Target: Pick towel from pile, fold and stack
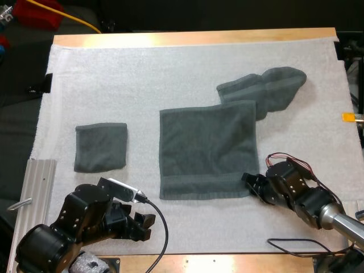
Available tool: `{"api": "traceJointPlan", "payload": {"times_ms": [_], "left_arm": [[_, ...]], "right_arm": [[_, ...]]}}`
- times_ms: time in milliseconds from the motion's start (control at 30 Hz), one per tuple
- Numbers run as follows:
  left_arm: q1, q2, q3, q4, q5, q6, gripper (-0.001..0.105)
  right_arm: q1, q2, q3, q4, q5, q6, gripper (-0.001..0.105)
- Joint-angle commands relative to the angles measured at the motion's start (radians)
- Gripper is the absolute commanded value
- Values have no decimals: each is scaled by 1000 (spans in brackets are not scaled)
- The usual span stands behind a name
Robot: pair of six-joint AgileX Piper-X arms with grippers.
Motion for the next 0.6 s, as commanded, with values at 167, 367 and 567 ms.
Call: {"api": "traceJointPlan", "payload": {"times_ms": [167, 367, 567], "left_arm": [[-4, -2, -2, -4, 5, -7, 63], [-4, -2, 10, -30, 5, -7, 63], [-4, -2, 75, -139, 13, -63, 63]], "right_arm": [[-3, 1, 2, 2, 11, -2, 2], [-3, 1, 2, 15, 8, -59, 1], [-3, 1, 2, 76, 8, -114, 1]]}}
